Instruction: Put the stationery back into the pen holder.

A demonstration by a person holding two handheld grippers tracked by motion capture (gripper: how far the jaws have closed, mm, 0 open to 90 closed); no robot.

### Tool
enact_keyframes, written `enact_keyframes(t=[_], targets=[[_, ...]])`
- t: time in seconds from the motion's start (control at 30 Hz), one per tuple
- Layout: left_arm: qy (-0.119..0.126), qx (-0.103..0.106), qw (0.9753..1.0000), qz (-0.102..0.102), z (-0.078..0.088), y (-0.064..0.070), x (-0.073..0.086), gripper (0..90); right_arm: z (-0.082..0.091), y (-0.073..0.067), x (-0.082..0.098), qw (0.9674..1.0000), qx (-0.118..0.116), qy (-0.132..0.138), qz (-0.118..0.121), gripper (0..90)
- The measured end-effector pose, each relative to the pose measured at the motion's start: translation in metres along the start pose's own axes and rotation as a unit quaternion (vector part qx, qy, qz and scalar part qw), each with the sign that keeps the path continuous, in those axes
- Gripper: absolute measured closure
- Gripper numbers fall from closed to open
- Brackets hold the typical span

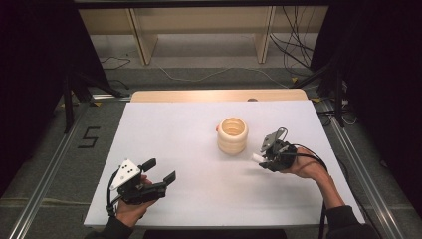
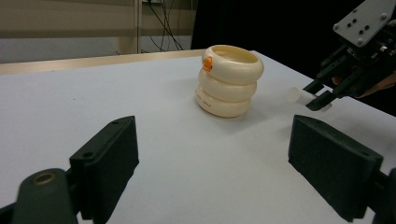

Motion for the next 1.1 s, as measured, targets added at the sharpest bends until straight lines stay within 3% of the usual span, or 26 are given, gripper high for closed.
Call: enact_keyframes(t=[0.17,0.33,0.47,0.67,0.97,1.1], targets=[[0.0,-0.001,1.0,0.0,0.0,0.0,0.0,15.1,0.005,0.003,-0.003,0.9989,-0.001,0.038,-0.025,69.7],[0.001,-0.001,1.0,0.0,0.0,0.0,0.0,15.1,0.013,0.008,-0.006,0.9938,0.001,0.089,-0.066,69.7],[0.002,-0.002,1.0,0.0,0.0,0.0,0.0,15.1,0.02,0.012,-0.008,0.9856,0.004,0.135,-0.102,69.7],[0.002,-0.002,1.0,0.0,0.0,0.0,0.0,15.1,0.025,0.015,-0.01,0.9747,0.009,0.18,-0.133,69.7],[0.004,-0.002,1.0,0.0,0.0,0.0,0.0,15.1,0.027,0.017,-0.015,0.9607,0.033,0.22,-0.165,69.7],[0.004,-0.003,1.0,0.0,0.0,0.0,0.0,15.1,0.028,0.017,-0.018,0.9529,0.038,0.244,-0.176,69.7]])
Point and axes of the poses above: each handheld gripper's, and its own axes: z roughly backward along the jaws, x roughly out of its underside, y roughly to its right, the point moved 2 cm from there along -z, roughly forward along the jaws, and after that the axes turned 1 degree about -x, right-handed, at the moved point
